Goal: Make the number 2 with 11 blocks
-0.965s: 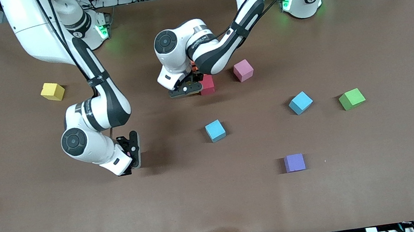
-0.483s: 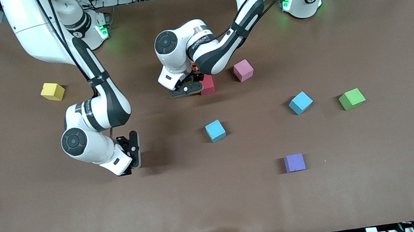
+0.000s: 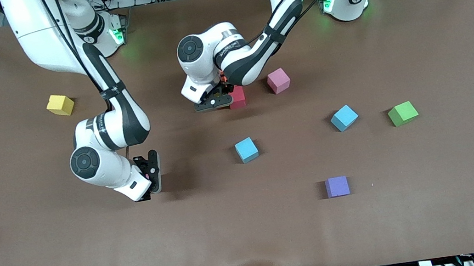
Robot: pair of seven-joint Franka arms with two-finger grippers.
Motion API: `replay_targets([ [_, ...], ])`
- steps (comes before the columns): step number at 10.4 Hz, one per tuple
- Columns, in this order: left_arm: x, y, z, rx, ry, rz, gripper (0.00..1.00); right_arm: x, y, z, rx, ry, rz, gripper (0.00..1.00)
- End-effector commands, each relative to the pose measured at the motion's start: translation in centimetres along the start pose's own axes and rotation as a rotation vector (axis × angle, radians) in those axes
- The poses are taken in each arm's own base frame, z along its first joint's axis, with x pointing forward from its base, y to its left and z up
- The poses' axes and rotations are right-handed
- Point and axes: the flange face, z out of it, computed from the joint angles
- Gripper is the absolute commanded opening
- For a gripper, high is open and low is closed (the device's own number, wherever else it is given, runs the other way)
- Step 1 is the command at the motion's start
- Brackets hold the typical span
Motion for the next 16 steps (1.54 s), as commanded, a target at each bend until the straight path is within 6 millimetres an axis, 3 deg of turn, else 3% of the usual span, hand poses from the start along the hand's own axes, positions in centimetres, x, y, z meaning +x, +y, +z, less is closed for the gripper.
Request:
replay_targets([
  [1,-0.2,0.1,0.3,0.012,0.012,-0.005,0.0,-0.7,-0.2,-1.0,-0.006,0.026,-0.01,0.0],
  [5,-0.2,0.1,0.7,0.014,0.008,-0.004,0.0,-0.3,0.4,-2.4,-0.029,0.027,-0.054,0.0],
  [6,-0.1,0.1,0.7,0.014,0.008,-0.007,0.08,-0.3,0.4,-2.3,-0.028,0.028,-0.054,0.0],
  [7,0.0,0.0,0.5,0.009,0.005,-0.013,0.25,-0.2,0.4,-2.4,-0.029,0.028,-0.054,0.0],
  [8,-0.1,0.1,0.5,0.009,0.005,-0.013,0.99,-0.2,0.4,-2.3,-0.028,0.028,-0.054,0.0],
  [16,0.1,0.0,0.0,0.004,0.008,-0.018,1.0,-0.4,0.6,-2.2,-0.034,0.026,-0.055,0.0],
])
